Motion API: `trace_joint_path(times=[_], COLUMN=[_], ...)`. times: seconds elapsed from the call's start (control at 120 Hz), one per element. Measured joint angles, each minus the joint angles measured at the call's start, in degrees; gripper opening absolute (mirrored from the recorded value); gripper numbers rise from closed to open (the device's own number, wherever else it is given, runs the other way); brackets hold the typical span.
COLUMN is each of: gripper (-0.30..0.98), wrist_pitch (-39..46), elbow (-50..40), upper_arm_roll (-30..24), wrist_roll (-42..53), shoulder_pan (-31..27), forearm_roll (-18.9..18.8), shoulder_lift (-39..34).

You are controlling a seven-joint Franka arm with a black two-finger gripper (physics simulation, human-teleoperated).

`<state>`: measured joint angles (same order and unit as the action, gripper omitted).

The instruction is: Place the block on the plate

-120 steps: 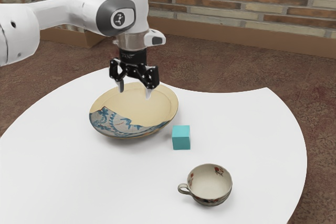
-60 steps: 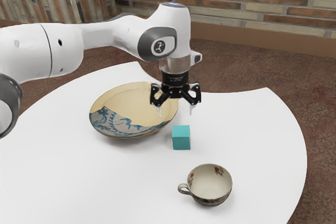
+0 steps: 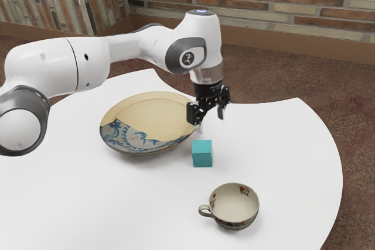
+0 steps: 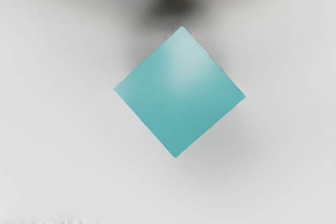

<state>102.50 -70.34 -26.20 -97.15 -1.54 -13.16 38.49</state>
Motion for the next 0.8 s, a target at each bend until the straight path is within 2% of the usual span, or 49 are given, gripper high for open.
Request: trace_joint_path(times=[0.267,0.567,0.8], gripper=[0.69,0.69,0.69], wrist_pitch=[2.1,3.2,6.6], elbow=[-0.5,-1.0,-9.0], upper_arm_roll=[0.0,0.2,-0.1], wrist_roll=[-18.4,-33.5,-41.0], shoulder_pan=[-0.7,-1.8,-2.4], forearm_roll=[-0.3,-0.5,-1.5], shoulder_lift=[1.2,1.7,-0.6])
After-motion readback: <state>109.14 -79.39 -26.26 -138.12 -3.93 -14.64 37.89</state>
